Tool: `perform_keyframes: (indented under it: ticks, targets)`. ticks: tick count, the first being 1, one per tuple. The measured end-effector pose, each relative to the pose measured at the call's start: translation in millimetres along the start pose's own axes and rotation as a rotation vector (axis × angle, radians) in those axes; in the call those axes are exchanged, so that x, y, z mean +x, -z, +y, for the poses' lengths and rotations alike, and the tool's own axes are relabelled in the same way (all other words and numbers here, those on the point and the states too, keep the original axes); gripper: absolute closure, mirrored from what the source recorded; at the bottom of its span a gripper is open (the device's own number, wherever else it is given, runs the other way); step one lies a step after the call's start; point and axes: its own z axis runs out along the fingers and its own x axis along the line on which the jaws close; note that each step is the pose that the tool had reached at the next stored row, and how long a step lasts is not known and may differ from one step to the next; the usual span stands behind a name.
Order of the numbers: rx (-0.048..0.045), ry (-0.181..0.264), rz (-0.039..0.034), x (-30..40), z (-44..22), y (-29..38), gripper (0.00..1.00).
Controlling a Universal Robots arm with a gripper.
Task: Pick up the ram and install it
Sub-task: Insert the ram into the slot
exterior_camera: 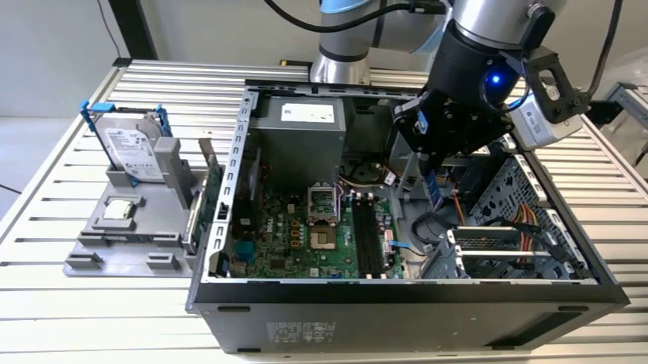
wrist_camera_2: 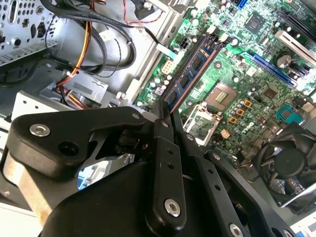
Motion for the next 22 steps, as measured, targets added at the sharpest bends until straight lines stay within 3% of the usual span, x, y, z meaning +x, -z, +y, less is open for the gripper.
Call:
perform_keyframes:
  ticks: [15, 22]
  targets:
    - [-0.0004, 0.001, -0.0022, 3.6, -0.8, -2.5, 1.0]
    - [-0.0013, 0.005, -0.0194, 15.2, -2.7, -5.6, 1.0]
